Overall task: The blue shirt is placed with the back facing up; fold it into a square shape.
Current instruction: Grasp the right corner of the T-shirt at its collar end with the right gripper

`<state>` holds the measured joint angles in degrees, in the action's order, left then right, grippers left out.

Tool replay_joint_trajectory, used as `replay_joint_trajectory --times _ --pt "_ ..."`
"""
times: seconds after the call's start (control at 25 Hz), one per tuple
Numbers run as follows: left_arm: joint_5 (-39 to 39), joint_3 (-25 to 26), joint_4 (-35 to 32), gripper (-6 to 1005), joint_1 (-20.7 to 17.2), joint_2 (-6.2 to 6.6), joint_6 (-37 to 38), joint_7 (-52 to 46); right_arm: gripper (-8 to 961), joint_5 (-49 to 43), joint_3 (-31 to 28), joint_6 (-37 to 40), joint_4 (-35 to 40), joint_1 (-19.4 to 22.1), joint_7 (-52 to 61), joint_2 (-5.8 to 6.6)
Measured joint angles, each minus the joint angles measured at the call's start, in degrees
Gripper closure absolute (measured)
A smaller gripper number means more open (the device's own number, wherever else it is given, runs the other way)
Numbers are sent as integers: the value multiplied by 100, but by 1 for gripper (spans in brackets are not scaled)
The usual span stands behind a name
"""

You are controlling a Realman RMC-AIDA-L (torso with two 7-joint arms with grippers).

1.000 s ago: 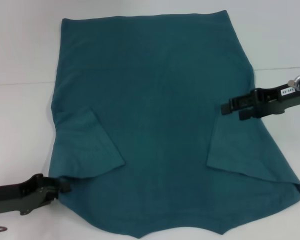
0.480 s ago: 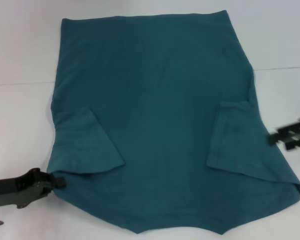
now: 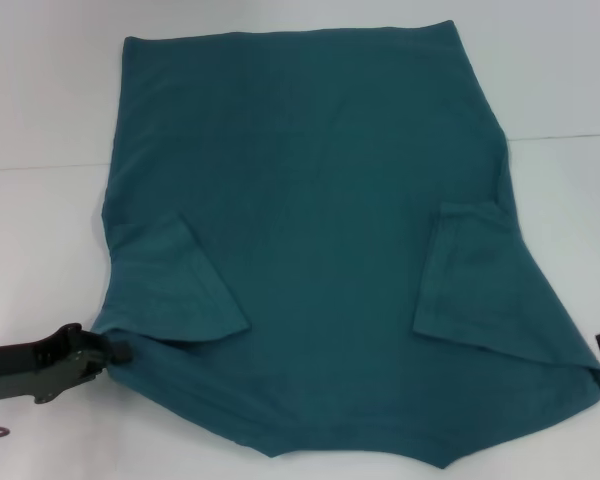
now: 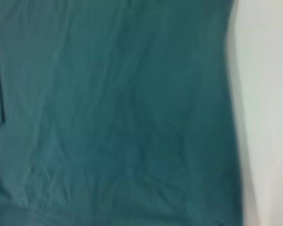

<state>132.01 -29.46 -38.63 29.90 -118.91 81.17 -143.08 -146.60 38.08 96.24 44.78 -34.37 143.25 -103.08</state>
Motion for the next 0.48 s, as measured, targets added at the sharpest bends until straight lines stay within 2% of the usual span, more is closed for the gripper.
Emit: replay_joint_trajectory --times 0.48 --pt "0 5 5 949 -16 -1 -13 0 179 -408 341 -192 -7 -118 -169 -238"
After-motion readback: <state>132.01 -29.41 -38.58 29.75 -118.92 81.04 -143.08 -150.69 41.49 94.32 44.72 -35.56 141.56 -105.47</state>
